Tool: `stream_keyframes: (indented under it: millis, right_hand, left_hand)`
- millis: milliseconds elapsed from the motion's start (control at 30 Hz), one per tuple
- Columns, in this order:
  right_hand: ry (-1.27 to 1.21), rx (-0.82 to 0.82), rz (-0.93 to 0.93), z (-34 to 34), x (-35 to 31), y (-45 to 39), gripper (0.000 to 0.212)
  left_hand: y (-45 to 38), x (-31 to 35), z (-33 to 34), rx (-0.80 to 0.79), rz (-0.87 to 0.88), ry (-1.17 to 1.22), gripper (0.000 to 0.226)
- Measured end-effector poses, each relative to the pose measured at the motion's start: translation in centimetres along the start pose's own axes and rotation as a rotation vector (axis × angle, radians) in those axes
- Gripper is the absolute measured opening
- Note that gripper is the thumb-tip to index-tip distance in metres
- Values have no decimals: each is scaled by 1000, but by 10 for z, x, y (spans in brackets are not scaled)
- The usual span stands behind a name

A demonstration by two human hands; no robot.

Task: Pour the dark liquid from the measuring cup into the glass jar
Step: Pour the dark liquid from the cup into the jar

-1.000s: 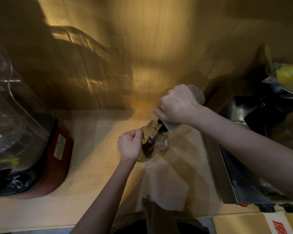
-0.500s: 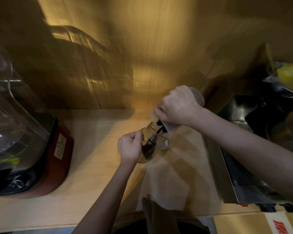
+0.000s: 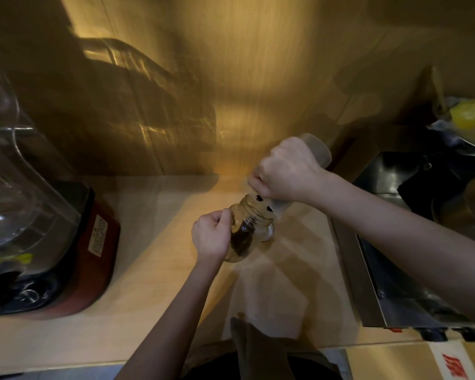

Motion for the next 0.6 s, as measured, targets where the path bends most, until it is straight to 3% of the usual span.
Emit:
stream_keyframes:
  millis: [133, 233, 367, 600]
  right_hand:
    - [18, 0, -7, -2, -1, -2, 50]
    - [9, 25, 6, -2, 1, -5, 45]
    - [70, -86, -66, 7, -1, -4, 54]
    - [9, 28, -48, -6, -3, -7, 41]
  left_hand:
    - [0, 2, 0, 0, -5, 11, 42]
    - [-2, 2, 0, 16, -19, 20, 41]
    - [-3, 3, -1, 16, -28, 13, 45]
    - [-3, 5, -2, 28, -31, 2, 49]
Point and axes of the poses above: each hand's wrist, its own y-axis away from the middle knuckle, its own z-axis out of the palm, x = y × z, the point moved 5 cm from there along -y, towards the middle knuckle, and after that the axes turned 2 degrees about z, right-handed, at the moved point
